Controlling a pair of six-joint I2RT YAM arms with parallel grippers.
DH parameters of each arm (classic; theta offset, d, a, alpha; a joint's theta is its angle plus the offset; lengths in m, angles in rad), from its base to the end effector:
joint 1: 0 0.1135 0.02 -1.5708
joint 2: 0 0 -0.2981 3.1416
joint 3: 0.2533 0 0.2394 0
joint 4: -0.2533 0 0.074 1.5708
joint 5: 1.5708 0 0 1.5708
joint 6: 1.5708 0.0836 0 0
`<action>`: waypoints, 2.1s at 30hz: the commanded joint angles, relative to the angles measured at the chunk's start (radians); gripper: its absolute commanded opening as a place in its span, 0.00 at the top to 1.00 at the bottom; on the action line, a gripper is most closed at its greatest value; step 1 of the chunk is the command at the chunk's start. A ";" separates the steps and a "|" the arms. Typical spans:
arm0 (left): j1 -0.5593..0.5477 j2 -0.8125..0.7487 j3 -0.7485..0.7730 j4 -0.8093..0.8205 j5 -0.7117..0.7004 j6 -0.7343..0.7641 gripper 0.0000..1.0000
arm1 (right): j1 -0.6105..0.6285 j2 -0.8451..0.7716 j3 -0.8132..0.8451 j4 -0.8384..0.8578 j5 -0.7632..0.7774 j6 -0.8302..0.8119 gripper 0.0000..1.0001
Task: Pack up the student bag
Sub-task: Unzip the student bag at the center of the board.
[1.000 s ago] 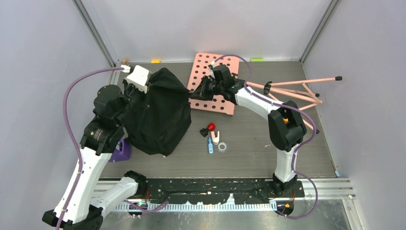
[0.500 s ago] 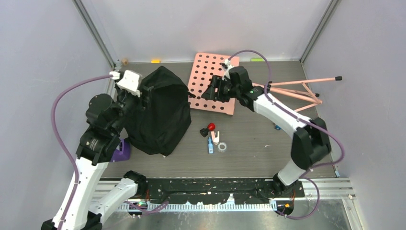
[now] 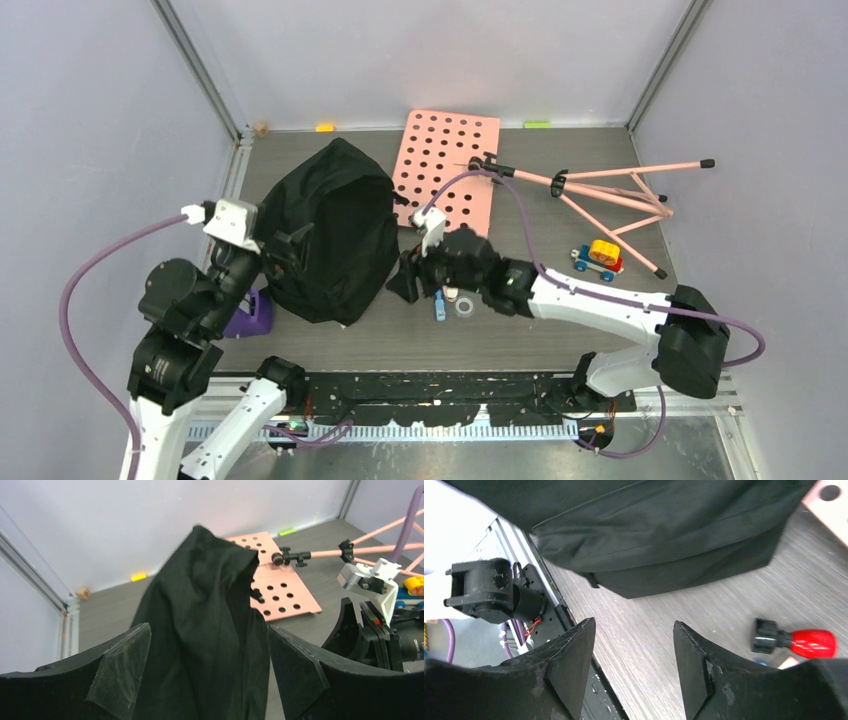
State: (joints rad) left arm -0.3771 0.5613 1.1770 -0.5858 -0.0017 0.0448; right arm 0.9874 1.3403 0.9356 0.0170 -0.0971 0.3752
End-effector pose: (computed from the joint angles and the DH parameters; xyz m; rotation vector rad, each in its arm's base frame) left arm 0.0742 -0.0292 0.4597 0.3226 1.5127 -0.2623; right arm 0.1773 0.2833 0.3082 -0.6950 1.9726 0.9633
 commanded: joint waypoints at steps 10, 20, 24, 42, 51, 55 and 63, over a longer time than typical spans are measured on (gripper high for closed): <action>0.006 -0.197 -0.122 -0.132 0.061 -0.085 0.08 | 0.335 0.257 -0.011 0.412 0.465 0.039 0.44; 0.006 -0.228 -0.178 -0.144 0.081 -0.092 0.06 | 0.344 0.412 0.050 0.530 0.474 0.043 0.47; 0.006 -0.219 -0.201 -0.127 0.076 -0.095 0.09 | 0.344 0.436 0.065 0.538 0.465 0.042 0.49; 0.005 -0.181 -0.184 -0.134 0.047 -0.052 1.00 | 0.344 0.472 0.095 0.502 0.591 0.029 0.99; 0.005 -0.185 -0.188 -0.124 -0.017 -0.049 1.00 | 0.342 0.446 0.062 0.490 0.712 0.023 1.00; 0.005 -0.191 -0.188 -0.124 -0.038 -0.020 1.00 | 0.320 0.439 0.050 0.483 0.736 0.031 1.00; 0.005 -0.197 -0.186 -0.117 -0.063 -0.011 1.00 | 0.259 0.416 0.021 0.479 0.745 0.044 1.00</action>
State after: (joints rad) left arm -0.3756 0.3672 0.9741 -0.7311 -0.0212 0.0113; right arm 1.2926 1.8057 0.9791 0.4950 0.5724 0.4076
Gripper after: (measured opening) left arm 0.020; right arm 0.028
